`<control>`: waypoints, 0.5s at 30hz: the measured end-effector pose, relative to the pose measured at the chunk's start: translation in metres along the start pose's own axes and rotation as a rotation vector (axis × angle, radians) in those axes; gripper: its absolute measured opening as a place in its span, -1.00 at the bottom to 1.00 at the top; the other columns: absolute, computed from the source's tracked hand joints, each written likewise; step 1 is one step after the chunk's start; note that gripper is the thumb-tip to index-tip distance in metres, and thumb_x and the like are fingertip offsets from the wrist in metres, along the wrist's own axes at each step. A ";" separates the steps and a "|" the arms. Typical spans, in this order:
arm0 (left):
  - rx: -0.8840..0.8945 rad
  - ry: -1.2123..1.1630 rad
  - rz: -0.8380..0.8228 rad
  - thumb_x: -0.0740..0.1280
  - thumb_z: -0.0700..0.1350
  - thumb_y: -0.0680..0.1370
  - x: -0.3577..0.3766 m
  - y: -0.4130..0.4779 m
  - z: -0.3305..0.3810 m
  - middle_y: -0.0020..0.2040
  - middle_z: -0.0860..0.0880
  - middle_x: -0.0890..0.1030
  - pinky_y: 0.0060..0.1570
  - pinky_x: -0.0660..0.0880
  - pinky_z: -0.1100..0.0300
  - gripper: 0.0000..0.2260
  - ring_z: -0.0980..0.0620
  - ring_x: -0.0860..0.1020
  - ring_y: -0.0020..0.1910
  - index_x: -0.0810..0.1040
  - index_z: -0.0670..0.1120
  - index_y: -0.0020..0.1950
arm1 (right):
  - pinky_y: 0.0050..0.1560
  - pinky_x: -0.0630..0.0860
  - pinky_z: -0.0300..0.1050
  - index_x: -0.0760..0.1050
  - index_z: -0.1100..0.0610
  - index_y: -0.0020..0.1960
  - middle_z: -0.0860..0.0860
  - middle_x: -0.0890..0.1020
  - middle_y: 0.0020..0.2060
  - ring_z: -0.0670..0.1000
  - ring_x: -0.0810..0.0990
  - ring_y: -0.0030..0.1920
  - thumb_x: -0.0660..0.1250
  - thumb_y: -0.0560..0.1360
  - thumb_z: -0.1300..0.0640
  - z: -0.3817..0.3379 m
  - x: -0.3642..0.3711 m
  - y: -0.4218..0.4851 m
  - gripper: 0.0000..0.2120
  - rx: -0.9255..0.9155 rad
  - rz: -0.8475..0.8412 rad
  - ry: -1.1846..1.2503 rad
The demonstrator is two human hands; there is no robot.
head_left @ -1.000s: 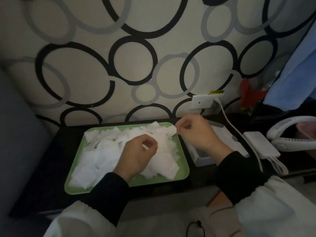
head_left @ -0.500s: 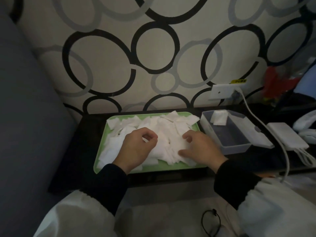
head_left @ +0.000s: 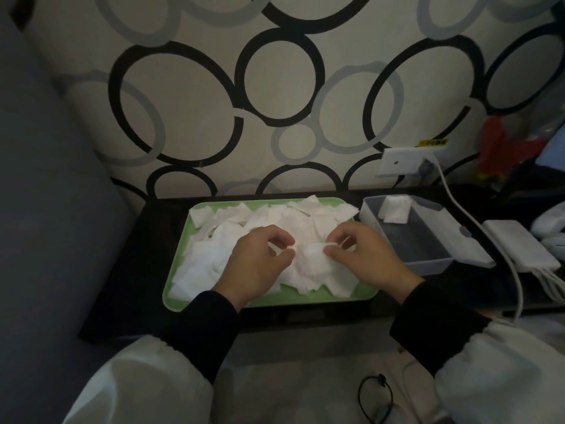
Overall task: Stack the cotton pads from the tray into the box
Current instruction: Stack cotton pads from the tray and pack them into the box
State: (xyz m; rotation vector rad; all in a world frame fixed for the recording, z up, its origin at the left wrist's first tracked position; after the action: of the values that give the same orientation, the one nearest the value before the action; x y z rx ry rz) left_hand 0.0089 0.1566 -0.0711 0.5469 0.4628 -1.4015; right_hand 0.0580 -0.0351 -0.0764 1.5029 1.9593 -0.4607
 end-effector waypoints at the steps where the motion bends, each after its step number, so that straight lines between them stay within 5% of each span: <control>1: 0.019 0.005 -0.013 0.47 -0.02 0.51 0.003 0.001 0.003 0.02 0.20 0.60 -0.15 0.39 0.45 -0.81 0.21 0.54 -0.09 0.60 0.14 0.10 | -0.05 0.50 -0.25 0.59 -0.02 -0.16 -0.13 0.64 -0.13 -0.18 0.57 -0.09 0.45 0.48 0.08 -0.001 -0.001 0.002 -0.93 -0.013 0.008 0.040; 5: 0.076 -0.107 -0.053 0.51 -0.01 0.48 0.016 0.006 0.015 0.15 0.20 0.58 0.02 0.50 0.31 -0.59 0.20 0.53 0.08 0.54 0.11 0.31 | -0.07 0.51 -0.26 0.59 0.05 -0.12 -0.10 0.65 -0.15 -0.11 0.59 -0.11 0.44 0.50 0.18 -0.013 -0.001 0.004 -0.94 -0.067 0.015 0.229; 10: -0.003 -0.380 0.020 0.47 -0.18 0.51 0.015 0.012 0.012 -0.08 0.09 0.69 -0.15 0.59 0.17 -0.82 0.04 0.65 -0.05 0.62 0.11 -0.03 | -0.06 0.56 -0.15 0.54 0.11 0.07 0.06 0.61 -0.09 -0.06 0.61 -0.08 0.39 0.55 0.17 -0.014 0.006 0.001 -0.89 0.034 -0.023 0.527; 15: -0.261 -0.789 0.012 0.45 -0.23 0.53 0.024 0.008 -0.004 -0.05 -0.06 0.70 -0.20 0.59 0.19 -0.85 0.03 0.68 -0.12 0.62 -0.07 0.07 | -0.18 0.61 -0.12 0.51 0.14 0.19 0.07 0.66 -0.20 0.06 0.69 -0.19 0.45 0.48 0.27 -0.007 0.020 -0.003 -0.70 0.180 -0.111 0.721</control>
State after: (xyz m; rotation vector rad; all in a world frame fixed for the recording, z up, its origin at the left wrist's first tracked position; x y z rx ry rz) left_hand 0.0195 0.1412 -0.0884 -0.2277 -0.0031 -1.3947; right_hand 0.0496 -0.0170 -0.0850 1.8531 2.6134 -0.1415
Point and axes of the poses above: each hand's wrist, its own y-axis towards the middle knuckle, its own x-axis out of the palm, z = x × y, the point moved 9 cm from there along y, towards the middle knuckle
